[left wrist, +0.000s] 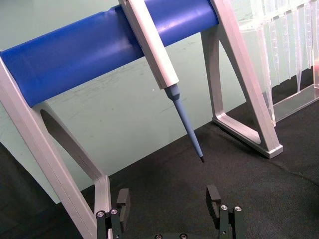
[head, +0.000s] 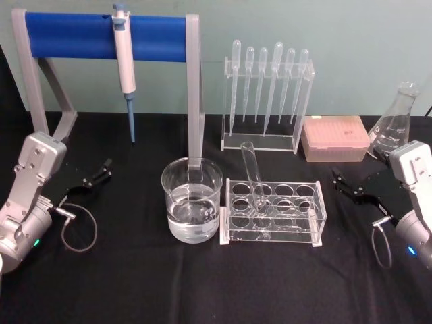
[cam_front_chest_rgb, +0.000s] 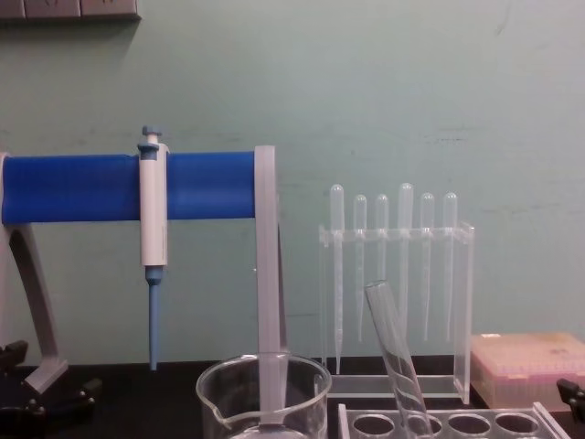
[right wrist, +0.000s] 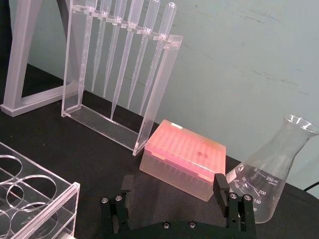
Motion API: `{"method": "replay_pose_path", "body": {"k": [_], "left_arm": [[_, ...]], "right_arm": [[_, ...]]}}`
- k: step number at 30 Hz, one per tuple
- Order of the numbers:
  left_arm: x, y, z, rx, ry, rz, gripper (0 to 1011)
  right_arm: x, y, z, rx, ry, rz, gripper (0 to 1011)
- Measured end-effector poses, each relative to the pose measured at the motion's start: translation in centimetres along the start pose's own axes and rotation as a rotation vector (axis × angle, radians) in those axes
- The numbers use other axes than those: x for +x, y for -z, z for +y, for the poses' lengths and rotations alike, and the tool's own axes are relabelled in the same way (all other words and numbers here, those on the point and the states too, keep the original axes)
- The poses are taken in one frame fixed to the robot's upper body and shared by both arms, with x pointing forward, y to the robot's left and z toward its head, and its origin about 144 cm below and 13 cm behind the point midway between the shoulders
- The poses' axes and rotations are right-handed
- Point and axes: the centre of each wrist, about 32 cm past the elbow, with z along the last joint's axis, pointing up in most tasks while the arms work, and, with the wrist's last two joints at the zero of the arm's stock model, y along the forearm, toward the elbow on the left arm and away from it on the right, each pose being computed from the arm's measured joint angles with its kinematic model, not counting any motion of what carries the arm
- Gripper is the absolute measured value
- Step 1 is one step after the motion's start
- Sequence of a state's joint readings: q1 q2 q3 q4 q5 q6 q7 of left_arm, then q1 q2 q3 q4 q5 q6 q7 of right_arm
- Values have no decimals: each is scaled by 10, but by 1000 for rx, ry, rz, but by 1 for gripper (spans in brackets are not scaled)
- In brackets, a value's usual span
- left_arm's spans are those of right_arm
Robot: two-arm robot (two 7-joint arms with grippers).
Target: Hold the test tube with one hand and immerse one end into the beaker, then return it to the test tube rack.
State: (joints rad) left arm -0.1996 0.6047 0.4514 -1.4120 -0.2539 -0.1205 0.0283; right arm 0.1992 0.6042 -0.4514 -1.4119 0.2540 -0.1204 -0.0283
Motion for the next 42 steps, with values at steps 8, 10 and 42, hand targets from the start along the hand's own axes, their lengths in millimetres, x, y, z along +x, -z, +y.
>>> {"method": "replay_pose_path", "body": {"k": [8,10,42], "left_arm": [[0,0,0,0,0,0,1000],[0,0,0,0,0,0,1000],[0,0,0,0,0,0,1000]], "right_arm": [[0,0,0,0,0,-1,1004],[0,0,0,0,0,-1,1004],[2,-3,-5,9,3,-7,1004]]}}
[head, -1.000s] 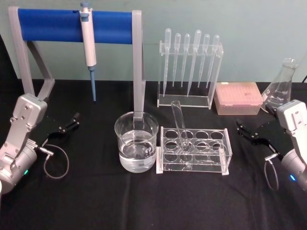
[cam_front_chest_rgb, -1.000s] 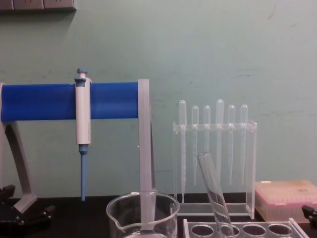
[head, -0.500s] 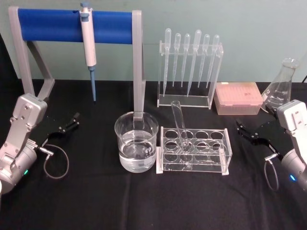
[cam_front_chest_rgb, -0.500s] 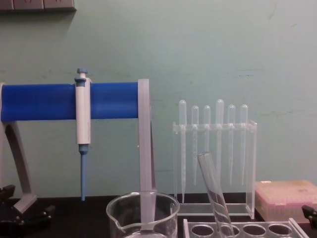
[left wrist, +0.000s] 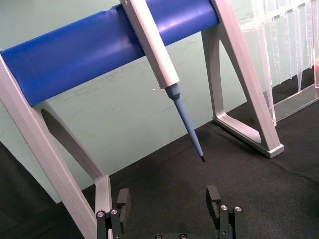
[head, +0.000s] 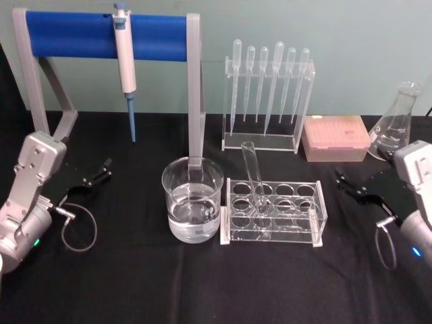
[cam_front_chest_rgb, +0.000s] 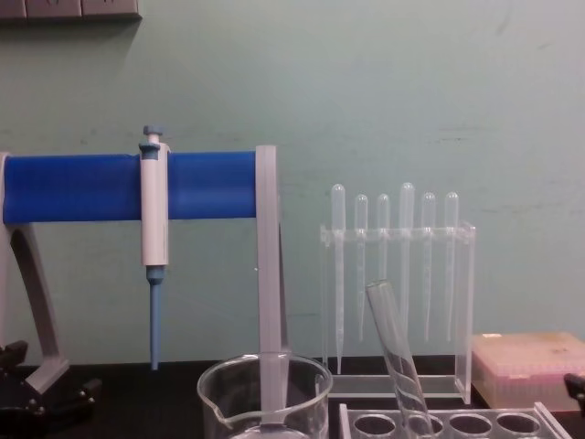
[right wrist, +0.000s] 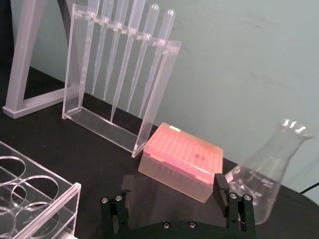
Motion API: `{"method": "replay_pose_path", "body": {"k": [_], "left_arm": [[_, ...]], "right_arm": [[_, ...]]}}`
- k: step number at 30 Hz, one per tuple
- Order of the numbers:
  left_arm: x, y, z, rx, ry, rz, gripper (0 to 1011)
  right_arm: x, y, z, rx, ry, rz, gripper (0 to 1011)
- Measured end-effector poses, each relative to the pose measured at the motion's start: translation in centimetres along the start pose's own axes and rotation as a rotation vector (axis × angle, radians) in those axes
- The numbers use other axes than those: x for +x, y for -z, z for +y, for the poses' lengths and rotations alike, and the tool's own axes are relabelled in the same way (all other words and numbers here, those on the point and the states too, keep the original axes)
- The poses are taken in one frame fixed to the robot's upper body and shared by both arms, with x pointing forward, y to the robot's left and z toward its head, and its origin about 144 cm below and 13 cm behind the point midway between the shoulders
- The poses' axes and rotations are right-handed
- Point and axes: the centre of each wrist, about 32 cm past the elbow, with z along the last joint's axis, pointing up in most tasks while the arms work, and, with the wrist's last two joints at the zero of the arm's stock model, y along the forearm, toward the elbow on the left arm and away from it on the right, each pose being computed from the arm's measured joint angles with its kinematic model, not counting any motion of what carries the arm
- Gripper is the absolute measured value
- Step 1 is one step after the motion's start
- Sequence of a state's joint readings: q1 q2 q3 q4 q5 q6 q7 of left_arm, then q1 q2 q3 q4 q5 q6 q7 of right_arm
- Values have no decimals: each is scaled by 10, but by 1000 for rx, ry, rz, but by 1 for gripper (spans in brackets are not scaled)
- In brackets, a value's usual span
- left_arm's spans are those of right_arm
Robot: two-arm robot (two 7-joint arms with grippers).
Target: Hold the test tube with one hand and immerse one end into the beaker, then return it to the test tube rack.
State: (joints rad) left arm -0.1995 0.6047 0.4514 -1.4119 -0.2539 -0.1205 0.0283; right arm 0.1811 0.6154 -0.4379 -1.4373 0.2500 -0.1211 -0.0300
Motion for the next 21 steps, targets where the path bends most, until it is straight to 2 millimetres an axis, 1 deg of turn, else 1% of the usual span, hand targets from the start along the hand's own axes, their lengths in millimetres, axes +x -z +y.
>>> {"method": "replay_pose_path", "body": {"k": [4,5,7,8,11,14,16,19,21], "left_arm": [[0,0,0,0,0,0,1000],[0,0,0,0,0,0,1000],[0,0,0,0,0,0,1000],[0,0,0,0,0,0,1000],[0,0,0,0,0,0,1000],[0,0,0,0,0,0,1000],[0,0,0,0,0,0,1000],[0,0,0,0,0,0,1000],[0,0,0,0,0,0,1000]], "right_arm": [[2,-9,-14,15,0,-31,1004],[2,-15,-21,23,-6,-46,1004],[3,-21,-29,26,-15,-58,1004],[2,-30,-36,35,-33,-63,1004],[0,-46,-47,52,-104,-45,1004],[-3,-59,-50,65,-188,-11,1004],[-6,-64,-49,70,-231,6,1004],[-16,-73,-39,85,-323,44,1004],[-20,-76,-34,87,-348,57,1004]]}}
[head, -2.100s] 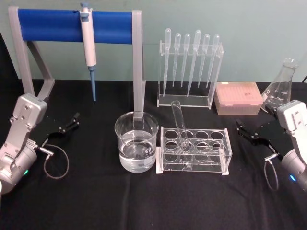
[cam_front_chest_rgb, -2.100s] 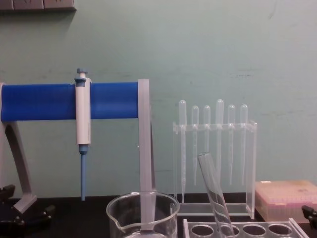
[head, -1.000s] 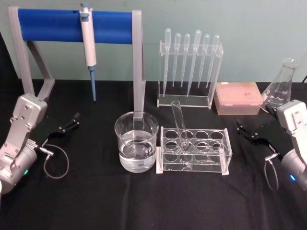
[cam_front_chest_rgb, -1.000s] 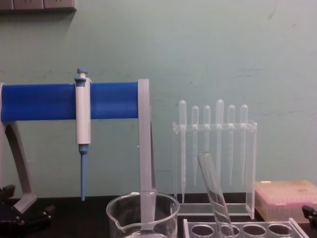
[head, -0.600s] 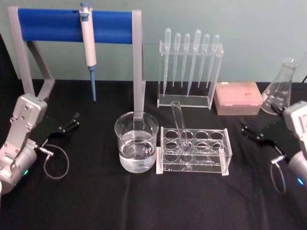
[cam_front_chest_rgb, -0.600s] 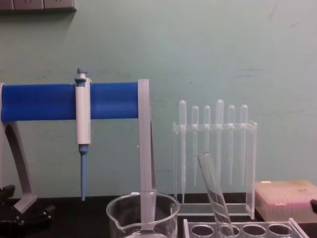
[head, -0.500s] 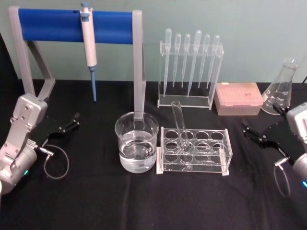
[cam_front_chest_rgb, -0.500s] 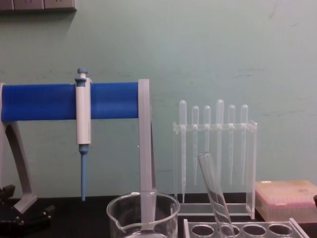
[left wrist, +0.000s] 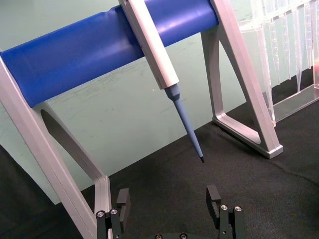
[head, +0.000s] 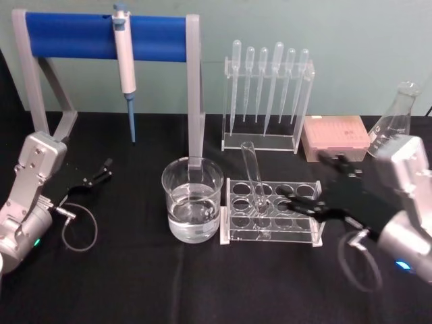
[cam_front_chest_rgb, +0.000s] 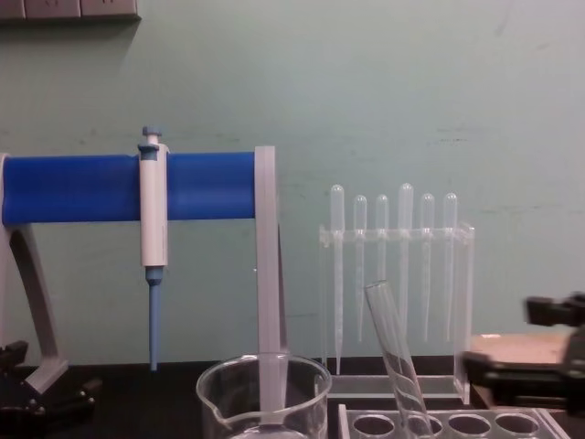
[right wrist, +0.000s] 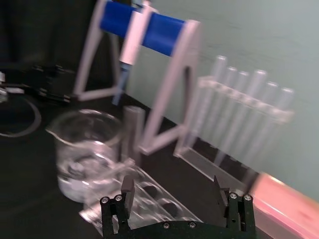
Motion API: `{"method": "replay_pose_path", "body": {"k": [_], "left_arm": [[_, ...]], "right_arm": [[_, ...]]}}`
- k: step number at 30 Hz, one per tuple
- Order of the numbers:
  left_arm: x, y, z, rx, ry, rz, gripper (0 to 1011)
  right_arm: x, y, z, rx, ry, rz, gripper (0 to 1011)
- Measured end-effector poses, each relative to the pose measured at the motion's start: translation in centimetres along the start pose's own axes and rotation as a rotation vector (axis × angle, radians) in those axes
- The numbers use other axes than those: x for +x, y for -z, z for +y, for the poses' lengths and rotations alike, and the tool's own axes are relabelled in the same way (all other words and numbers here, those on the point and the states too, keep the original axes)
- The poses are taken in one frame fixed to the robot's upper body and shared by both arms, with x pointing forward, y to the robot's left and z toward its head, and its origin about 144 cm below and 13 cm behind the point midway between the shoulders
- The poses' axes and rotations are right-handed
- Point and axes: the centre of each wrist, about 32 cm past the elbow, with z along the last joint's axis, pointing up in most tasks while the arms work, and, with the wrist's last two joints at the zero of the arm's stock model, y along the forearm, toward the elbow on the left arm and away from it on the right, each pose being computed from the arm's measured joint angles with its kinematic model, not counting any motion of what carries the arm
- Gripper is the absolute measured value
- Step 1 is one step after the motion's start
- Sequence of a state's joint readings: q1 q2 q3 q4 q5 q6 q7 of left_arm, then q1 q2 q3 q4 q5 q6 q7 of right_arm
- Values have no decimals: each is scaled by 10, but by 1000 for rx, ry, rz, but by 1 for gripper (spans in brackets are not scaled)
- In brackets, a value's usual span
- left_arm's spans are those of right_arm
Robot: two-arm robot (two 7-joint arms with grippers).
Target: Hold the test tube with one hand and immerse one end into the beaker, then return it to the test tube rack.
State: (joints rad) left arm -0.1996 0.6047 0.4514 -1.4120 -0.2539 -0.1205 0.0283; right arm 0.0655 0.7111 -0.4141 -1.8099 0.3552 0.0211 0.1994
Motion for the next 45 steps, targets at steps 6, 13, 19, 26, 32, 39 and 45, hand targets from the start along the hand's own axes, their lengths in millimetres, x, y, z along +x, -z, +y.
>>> {"method": "replay_pose_path", "body": {"k": [6,13,19,26,32,39,45], "left_arm": [[0,0,0,0,0,0,1000],[0,0,0,0,0,0,1000],[0,0,0,0,0,0,1000],[0,0,0,0,0,0,1000],[0,0,0,0,0,0,1000],[0,0,0,0,0,0,1000],[0,0,0,0,0,0,1000]], "right_arm": [[-8,-7,29,9,-74,31,1004],[-10,-9,58,-16,-110,46,1004],[-6,-13,73,-38,-131,41,1004],[-4,-17,82,-57,-141,59,909],[-4,-19,85,-61,-139,75,736],[-4,-19,84,-58,-135,75,510],[-5,-20,81,-49,-125,85,335]]}}
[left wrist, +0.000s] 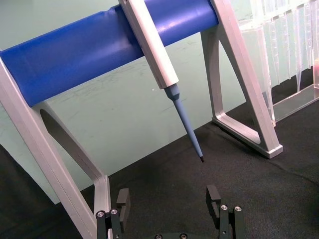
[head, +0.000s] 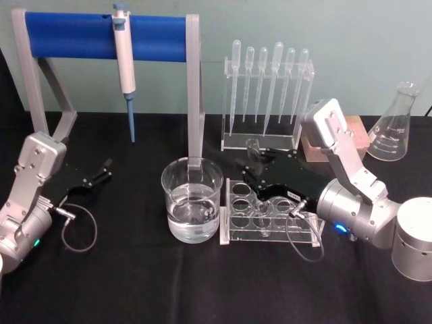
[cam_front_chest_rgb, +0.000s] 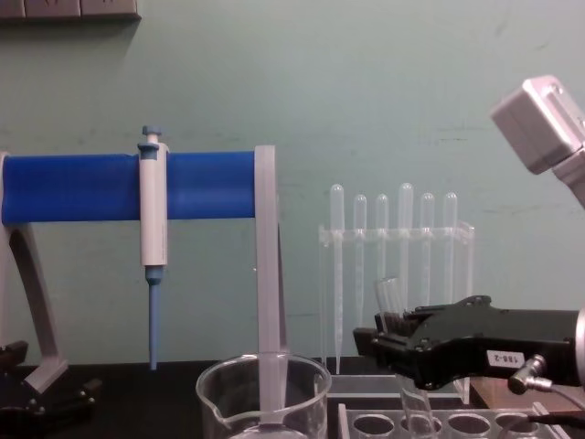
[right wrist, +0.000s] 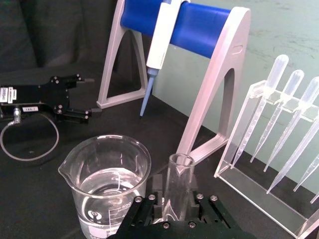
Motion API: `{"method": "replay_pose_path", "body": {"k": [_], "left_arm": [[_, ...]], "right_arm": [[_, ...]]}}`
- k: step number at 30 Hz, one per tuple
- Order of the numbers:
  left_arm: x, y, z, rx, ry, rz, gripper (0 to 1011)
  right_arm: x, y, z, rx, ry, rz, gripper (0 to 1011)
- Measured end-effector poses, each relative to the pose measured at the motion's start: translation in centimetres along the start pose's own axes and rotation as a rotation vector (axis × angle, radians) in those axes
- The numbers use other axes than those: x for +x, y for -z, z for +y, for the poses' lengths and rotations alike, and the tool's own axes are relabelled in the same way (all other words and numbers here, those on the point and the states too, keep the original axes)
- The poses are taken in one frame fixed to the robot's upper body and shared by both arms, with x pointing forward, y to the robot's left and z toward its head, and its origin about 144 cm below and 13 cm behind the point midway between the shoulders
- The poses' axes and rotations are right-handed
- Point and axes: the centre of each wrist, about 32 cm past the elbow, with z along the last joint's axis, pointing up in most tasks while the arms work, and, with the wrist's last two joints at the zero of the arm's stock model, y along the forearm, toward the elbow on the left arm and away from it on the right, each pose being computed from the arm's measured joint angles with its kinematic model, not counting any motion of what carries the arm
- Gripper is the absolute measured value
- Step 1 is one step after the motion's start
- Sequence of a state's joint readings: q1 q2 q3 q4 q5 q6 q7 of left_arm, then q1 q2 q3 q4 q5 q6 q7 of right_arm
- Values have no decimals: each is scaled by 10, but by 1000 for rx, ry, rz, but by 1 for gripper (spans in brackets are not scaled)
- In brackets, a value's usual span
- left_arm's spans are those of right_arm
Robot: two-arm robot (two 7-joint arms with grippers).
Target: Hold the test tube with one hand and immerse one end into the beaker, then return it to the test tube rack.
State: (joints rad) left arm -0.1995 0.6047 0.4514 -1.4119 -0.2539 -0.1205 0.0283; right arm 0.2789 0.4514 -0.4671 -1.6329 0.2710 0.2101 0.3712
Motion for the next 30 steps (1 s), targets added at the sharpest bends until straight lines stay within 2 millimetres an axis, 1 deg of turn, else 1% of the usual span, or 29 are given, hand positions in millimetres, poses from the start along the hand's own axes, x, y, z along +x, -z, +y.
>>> {"method": "replay_pose_path", "body": {"k": [1,4,9,10,11,16,21,30], "left_arm": [[0,0,0,0,0,0,1000],[0,0,0,0,0,0,1000],[0,0,0,0,0,0,1000],[0,0,0,0,0,0,1000],[0,0,0,0,0,0,1000],[0,0,0,0,0,0,1000],[0,0,0,0,0,0,1000],[0,0,0,0,0,0,1000]], "right_arm": [[-1,0,-2,6,3,5,266],[-3,-3,-6,32,12,22,228],[-6,-7,-15,82,32,49,228],[-8,-11,-20,117,42,71,228],[-8,-11,-20,117,42,71,228],[-11,-24,-32,189,63,105,228],[-12,-34,-36,218,74,100,229],[-12,-37,-36,218,77,97,228]]}}
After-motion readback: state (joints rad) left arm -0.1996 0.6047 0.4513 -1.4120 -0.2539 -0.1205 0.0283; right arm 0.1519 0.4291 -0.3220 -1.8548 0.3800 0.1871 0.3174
